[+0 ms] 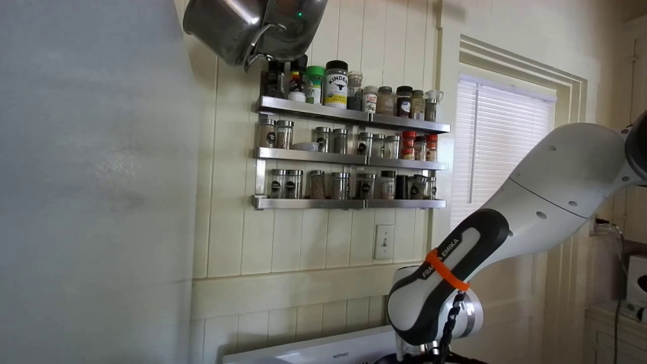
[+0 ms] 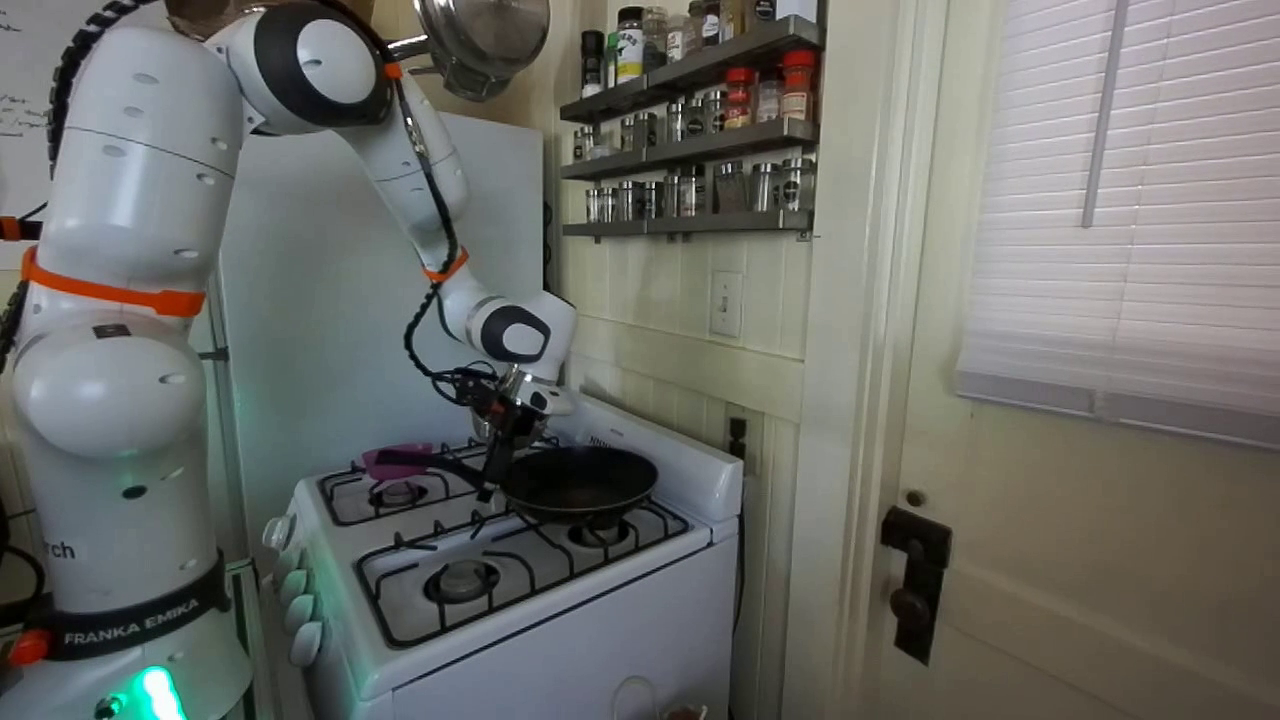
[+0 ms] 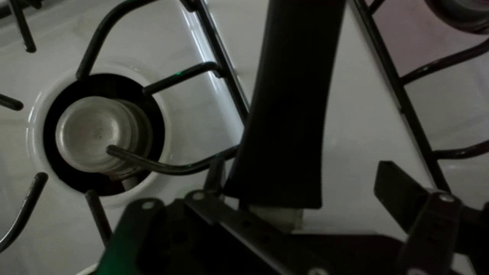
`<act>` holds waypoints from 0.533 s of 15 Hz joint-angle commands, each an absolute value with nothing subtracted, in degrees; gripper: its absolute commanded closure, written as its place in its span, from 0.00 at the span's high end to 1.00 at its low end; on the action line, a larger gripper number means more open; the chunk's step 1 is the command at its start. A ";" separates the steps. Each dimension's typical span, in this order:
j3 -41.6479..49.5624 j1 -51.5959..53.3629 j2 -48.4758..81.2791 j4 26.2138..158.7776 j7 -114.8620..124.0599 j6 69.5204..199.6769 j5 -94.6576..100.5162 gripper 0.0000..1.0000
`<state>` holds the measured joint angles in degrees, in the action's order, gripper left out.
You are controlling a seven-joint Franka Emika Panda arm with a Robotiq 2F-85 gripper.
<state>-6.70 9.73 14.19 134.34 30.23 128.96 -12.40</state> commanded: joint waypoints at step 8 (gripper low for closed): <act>-5.91 8.35 5.81 141.29 28.94 135.37 -18.14 1.00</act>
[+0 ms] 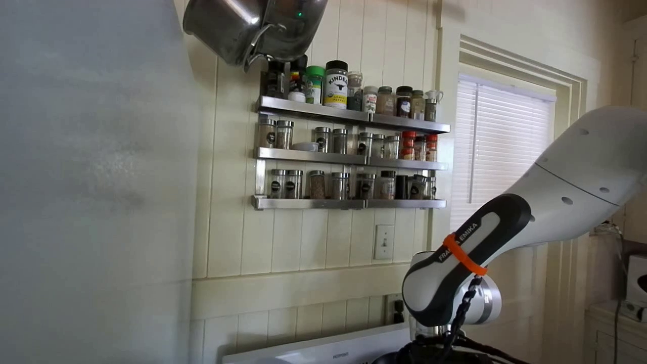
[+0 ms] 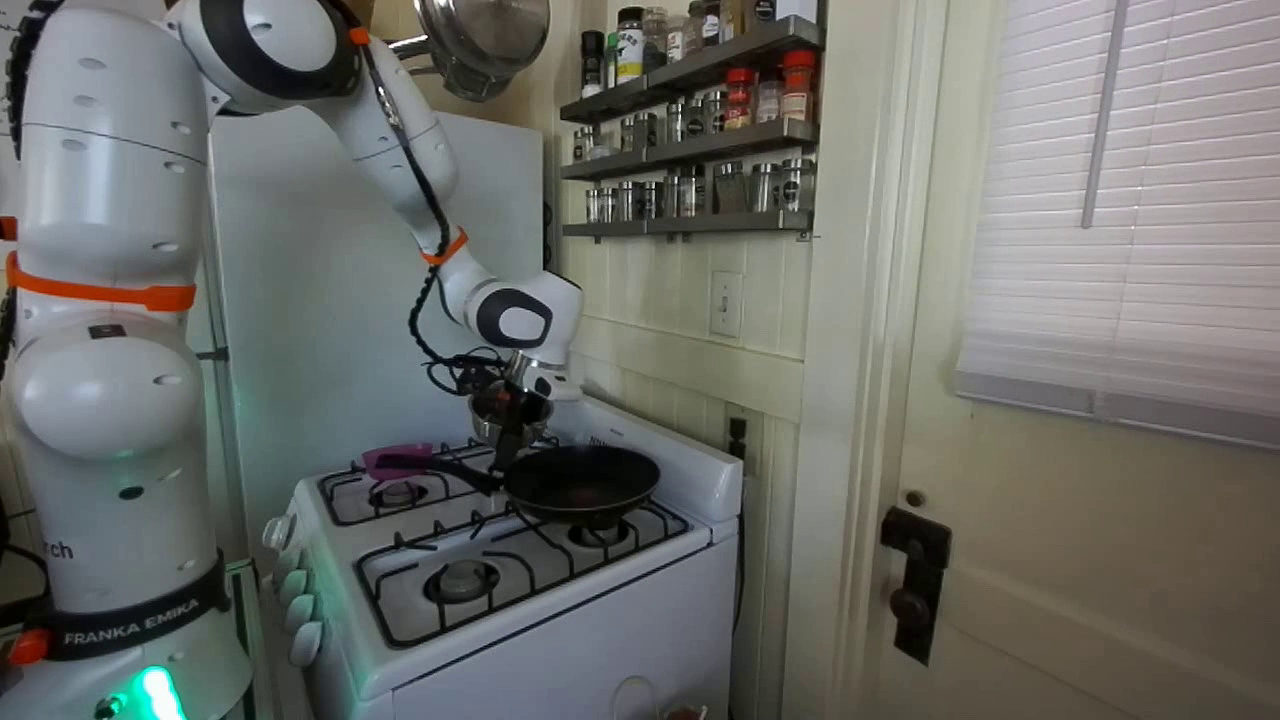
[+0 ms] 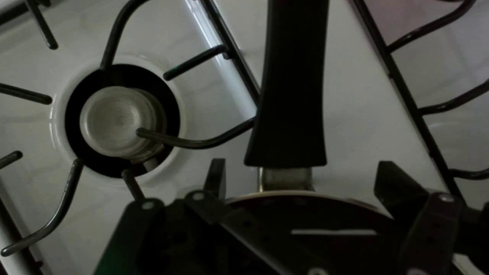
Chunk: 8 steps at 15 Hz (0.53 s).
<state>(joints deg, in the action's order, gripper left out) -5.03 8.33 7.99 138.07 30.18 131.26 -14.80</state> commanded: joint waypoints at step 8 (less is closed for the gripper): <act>-4.06 6.06 -2.75 151.58 25.90 142.79 -15.03 1.00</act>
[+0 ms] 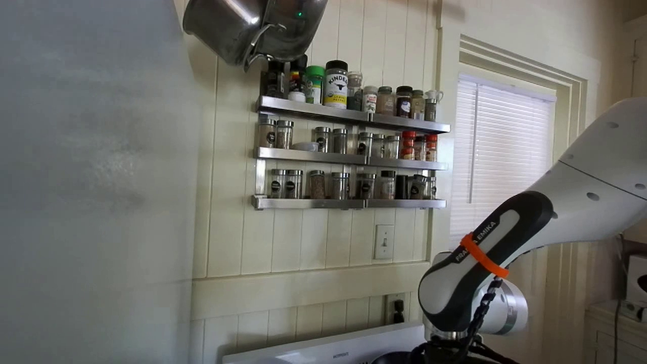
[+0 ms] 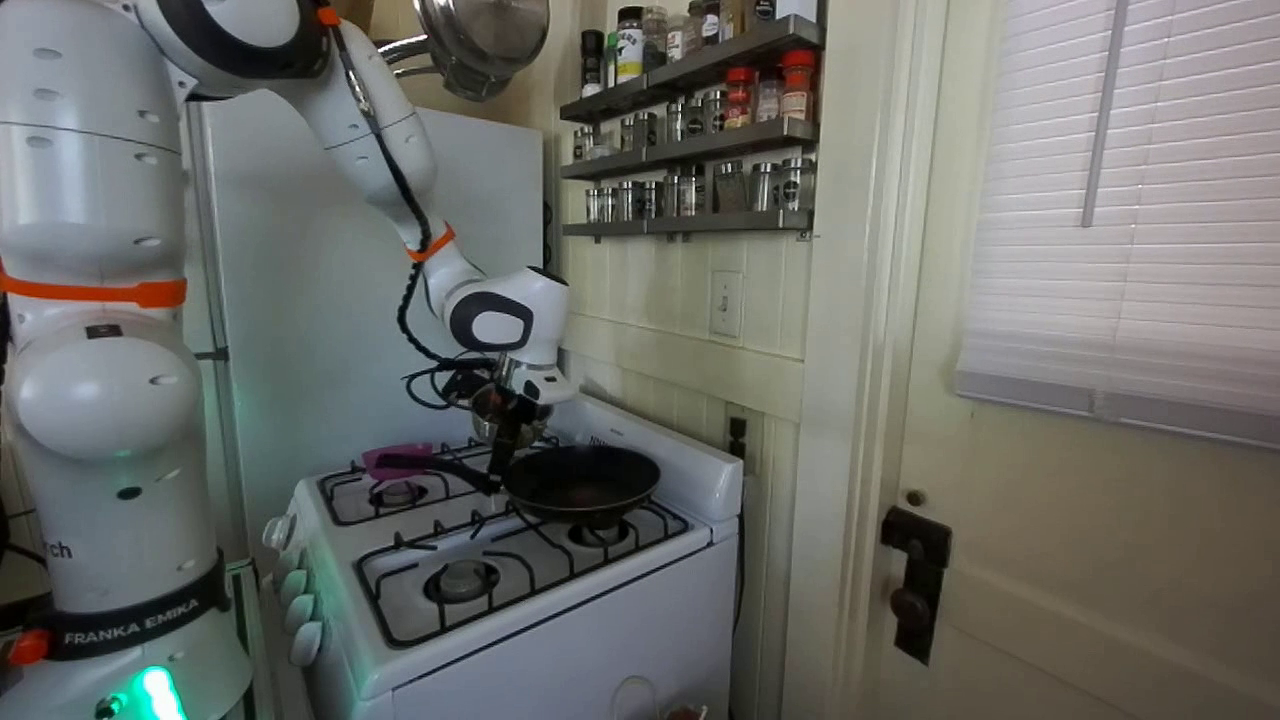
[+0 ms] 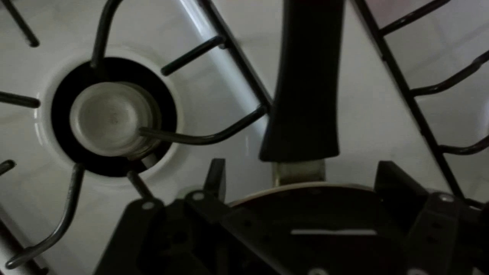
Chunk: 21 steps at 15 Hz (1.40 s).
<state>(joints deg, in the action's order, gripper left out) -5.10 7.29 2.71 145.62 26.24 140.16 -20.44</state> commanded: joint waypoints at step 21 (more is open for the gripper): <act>-9.30 7.92 -6.73 159.22 28.79 158.54 -15.54 1.00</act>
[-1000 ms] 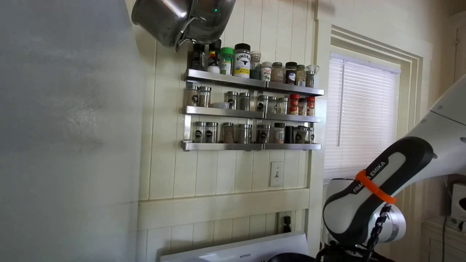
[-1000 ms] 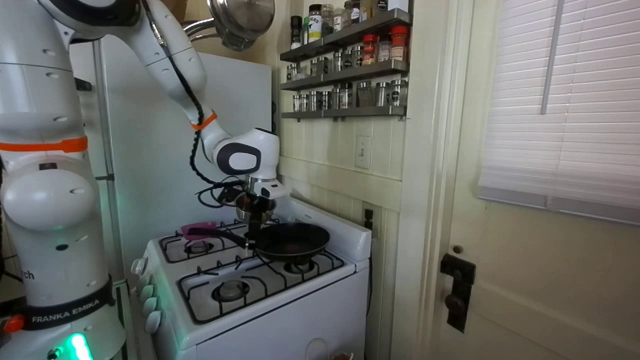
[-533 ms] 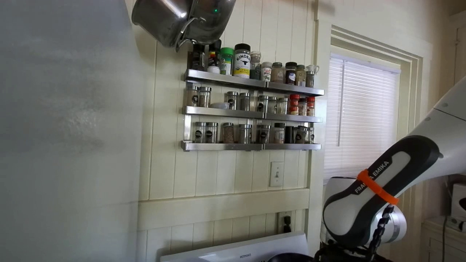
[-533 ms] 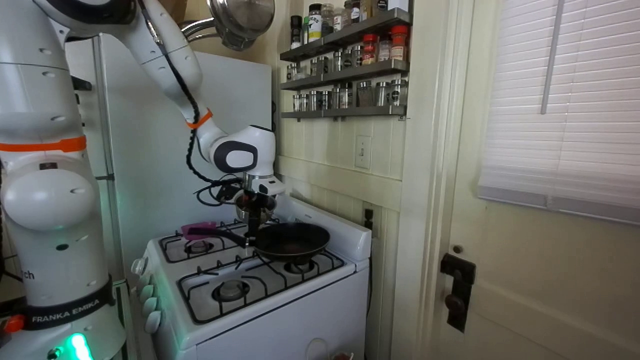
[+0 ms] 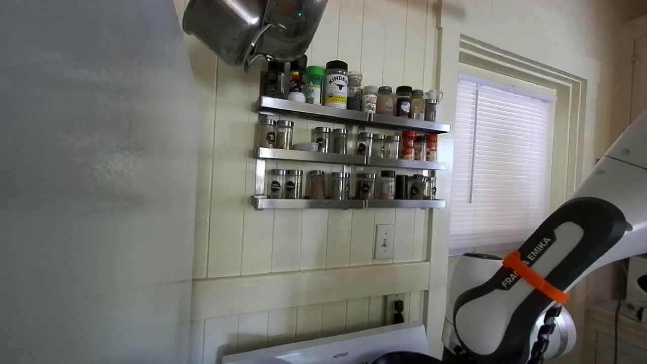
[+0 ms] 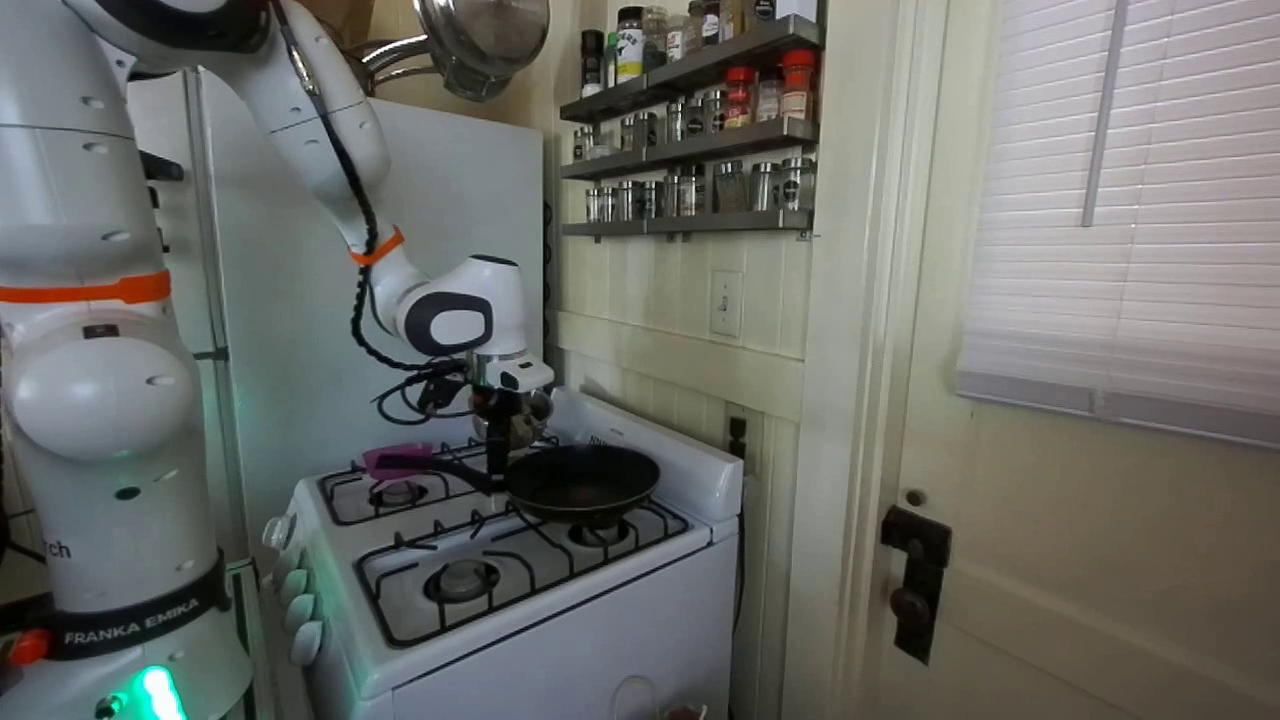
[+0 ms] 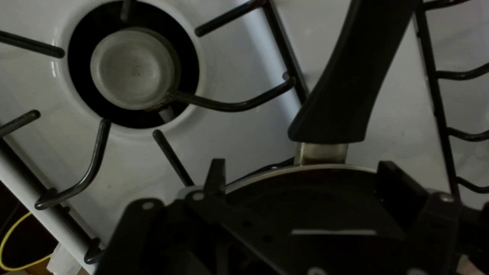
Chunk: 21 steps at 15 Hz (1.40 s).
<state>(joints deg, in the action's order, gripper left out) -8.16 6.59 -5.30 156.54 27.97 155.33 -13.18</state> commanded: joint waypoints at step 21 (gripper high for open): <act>-12.10 6.88 -0.15 157.36 55.73 163.25 13.74 0.99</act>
<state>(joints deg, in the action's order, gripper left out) -11.88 7.35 -1.52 157.09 50.97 161.58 8.70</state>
